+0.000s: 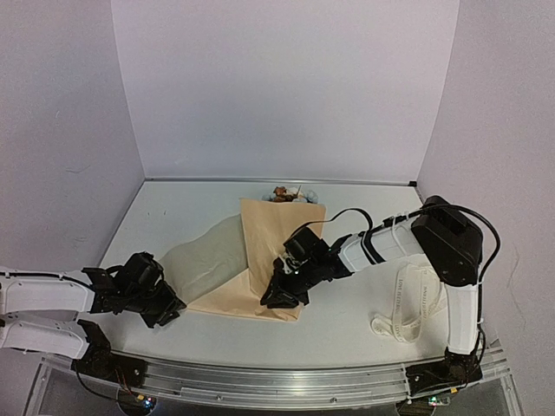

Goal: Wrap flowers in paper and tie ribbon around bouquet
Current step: Press the fold line on the 2/3-folded wrapping paper, then pick up the two-thirds-folded wrapping paper from the center of the board.

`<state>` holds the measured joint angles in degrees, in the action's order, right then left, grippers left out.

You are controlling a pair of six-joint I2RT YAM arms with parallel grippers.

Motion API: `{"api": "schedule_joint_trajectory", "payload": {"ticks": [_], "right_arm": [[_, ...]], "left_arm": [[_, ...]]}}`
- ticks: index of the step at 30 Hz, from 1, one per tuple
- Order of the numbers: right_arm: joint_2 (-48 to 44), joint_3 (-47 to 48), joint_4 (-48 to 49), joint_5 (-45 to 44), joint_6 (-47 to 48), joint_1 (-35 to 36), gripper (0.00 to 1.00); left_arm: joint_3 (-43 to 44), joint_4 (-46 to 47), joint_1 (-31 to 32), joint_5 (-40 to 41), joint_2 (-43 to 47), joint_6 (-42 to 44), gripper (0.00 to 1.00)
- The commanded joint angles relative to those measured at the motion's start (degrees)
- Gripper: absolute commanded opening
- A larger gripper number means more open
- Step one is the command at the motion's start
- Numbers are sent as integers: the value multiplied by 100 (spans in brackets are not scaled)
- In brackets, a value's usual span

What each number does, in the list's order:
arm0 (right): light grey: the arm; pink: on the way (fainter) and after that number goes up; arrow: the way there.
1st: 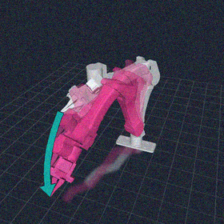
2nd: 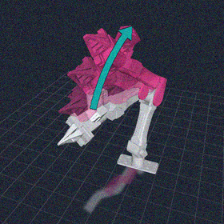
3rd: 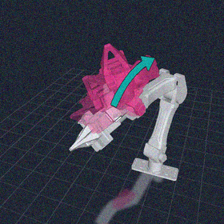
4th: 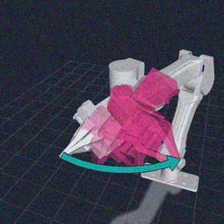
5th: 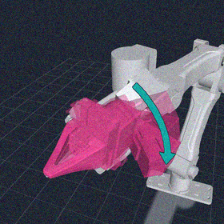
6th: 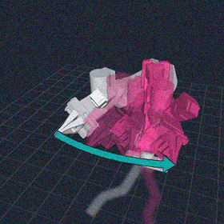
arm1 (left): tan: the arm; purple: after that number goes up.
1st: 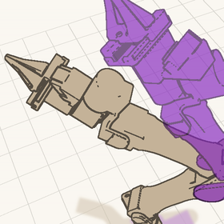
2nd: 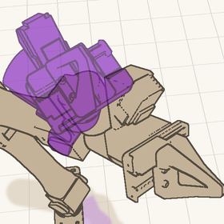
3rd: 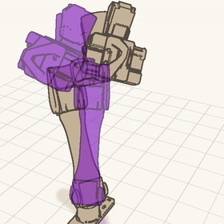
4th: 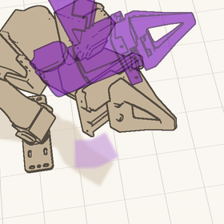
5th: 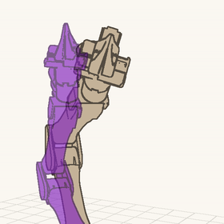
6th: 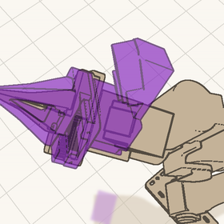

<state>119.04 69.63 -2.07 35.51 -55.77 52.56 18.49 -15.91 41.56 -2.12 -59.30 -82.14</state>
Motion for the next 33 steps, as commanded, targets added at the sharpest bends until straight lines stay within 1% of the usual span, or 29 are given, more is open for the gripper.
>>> {"api": "schedule_joint_trajectory", "payload": {"ticks": [1,6,12,17,20,22,26,33], "right_arm": [[-100,122,5,31,34,33,20],[-195,135,1,60,39,35,20],[-248,231,-76,155,52,42,20],[-282,319,-152,184,83,39,21],[-314,405,-233,196,115,40,22],[-318,487,-297,220,118,50,23],[-263,748,-450,286,61,113,23],[39,1246,-686,303,-43,401,22]], "left_arm": [[-108,499,-6,-55,-145,-566,31],[-54,720,-8,-22,-439,-566,29],[-53,834,-7,8,-625,-536,24],[-6,840,1,3,-688,-456,12],[102,765,10,71,-663,-248,3],[220,689,45,147,-631,-94,0],[330,672,173,460,-492,134,0],[369,722,341,635,-201,362,0]]}}
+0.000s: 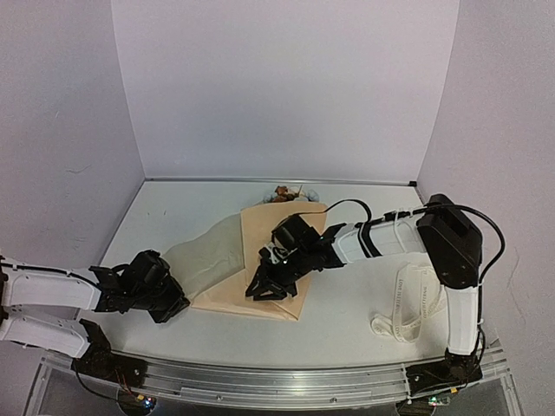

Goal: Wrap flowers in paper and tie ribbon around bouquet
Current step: Pick up the two-thirds-folded wrapping paper from the center of the board, then press the fold line on the 2/3-folded wrapping paper.

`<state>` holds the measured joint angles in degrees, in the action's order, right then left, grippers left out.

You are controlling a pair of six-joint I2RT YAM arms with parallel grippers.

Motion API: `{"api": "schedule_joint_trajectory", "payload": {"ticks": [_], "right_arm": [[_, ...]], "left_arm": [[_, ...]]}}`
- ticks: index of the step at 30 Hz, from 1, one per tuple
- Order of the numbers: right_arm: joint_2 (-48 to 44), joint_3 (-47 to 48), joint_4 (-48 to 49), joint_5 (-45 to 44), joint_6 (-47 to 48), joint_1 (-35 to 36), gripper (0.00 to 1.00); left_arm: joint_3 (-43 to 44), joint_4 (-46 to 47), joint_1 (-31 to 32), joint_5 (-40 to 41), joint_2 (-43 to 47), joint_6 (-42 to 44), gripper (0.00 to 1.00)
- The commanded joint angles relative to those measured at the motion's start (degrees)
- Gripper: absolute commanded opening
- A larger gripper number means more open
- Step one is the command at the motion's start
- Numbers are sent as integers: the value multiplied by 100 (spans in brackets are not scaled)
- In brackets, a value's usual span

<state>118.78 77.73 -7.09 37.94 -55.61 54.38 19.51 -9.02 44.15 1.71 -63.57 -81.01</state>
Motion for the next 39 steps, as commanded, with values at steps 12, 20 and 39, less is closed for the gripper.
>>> {"api": "schedule_joint_trajectory", "payload": {"ticks": [12,20,39], "right_arm": [[964,992,-258,-221,-190,423,13],[1227,1225,-242,-362,-366,429,11],[680,1371,-770,-679,66,419,5]], "left_arm": [[278,-73,154,356,739,551,0],[384,-50,246,311,797,878,0],[529,-284,287,391,940,1100,0]]}}
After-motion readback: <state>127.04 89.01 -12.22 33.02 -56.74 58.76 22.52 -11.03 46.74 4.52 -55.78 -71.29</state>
